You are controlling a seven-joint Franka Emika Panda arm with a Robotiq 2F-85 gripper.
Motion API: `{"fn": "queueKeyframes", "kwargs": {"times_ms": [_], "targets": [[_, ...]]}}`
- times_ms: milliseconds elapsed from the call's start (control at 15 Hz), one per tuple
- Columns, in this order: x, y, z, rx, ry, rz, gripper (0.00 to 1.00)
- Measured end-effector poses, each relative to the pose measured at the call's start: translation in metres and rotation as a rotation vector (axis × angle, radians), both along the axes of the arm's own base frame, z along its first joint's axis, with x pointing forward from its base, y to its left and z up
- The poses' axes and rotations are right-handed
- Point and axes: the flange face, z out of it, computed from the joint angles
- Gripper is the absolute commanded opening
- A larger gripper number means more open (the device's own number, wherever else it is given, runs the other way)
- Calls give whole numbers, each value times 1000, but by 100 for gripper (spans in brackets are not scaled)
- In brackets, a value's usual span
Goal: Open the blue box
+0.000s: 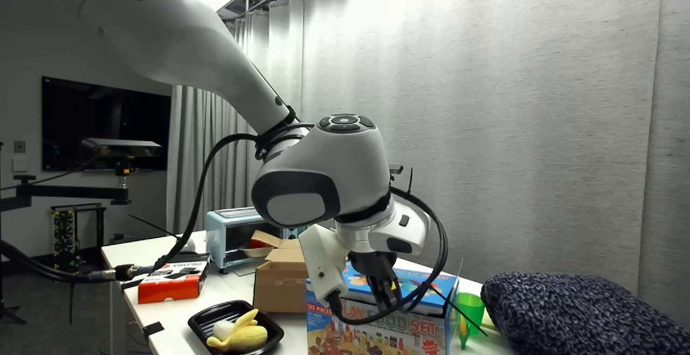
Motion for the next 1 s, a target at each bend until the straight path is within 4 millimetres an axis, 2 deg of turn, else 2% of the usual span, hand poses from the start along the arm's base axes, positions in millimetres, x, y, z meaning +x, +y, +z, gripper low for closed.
{"fn": "queueKeyframes", "kwargs": {"times_ms": [267,1000], "targets": [[5,5,11,21,-30,21,0],[28,13,71,-17,-156,117,0]]}}
